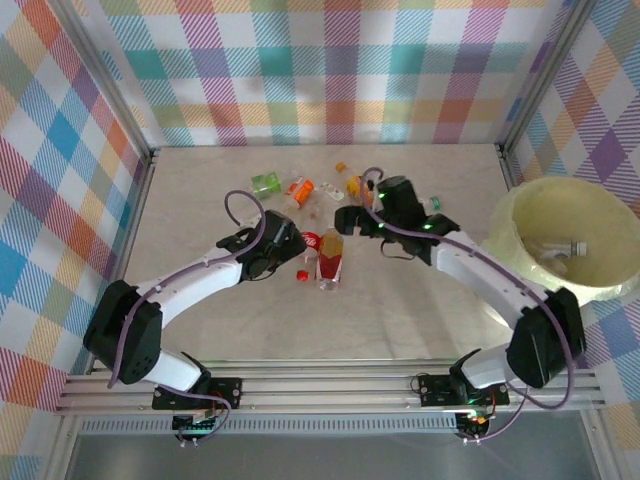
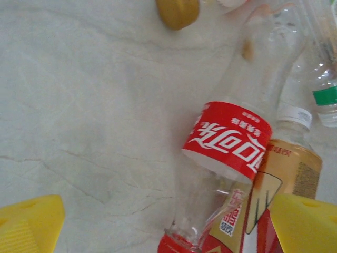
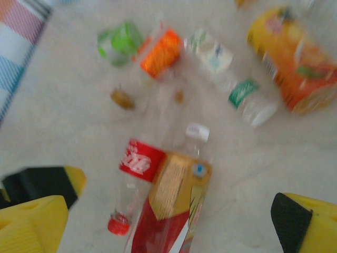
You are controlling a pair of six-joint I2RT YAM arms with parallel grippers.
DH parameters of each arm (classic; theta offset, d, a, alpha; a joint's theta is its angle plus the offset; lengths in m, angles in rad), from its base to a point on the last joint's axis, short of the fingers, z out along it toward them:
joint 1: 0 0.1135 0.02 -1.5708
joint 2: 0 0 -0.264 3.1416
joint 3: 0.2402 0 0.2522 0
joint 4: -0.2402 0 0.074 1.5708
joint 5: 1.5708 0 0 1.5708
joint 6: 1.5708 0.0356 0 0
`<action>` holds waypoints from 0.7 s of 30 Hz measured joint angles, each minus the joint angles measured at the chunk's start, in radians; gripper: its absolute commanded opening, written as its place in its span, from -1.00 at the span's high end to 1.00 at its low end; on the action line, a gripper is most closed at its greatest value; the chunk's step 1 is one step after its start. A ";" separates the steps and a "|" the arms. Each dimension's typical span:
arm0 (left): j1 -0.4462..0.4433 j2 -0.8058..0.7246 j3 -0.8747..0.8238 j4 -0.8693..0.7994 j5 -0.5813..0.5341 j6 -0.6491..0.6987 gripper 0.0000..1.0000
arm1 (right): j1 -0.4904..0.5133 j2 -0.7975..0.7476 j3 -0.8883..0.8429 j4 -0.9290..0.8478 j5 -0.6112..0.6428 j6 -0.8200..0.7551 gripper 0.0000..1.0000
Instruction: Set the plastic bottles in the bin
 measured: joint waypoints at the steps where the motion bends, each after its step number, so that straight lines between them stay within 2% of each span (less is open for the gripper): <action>1: 0.000 -0.005 -0.008 -0.005 -0.004 -0.014 -1.00 | 0.020 0.026 -0.007 -0.001 0.003 0.017 -0.99; 9: 0.001 -0.026 -0.047 -0.008 -0.042 -0.093 -1.00 | 0.101 0.209 -0.019 0.013 0.006 0.098 -1.00; 16: 0.001 -0.026 -0.047 -0.008 -0.065 -0.108 -1.00 | 0.123 0.342 -0.005 0.016 -0.015 0.092 -0.95; 21: 0.001 -0.026 -0.047 -0.008 -0.071 -0.110 -1.00 | 0.124 0.376 0.016 -0.002 0.007 0.060 -0.87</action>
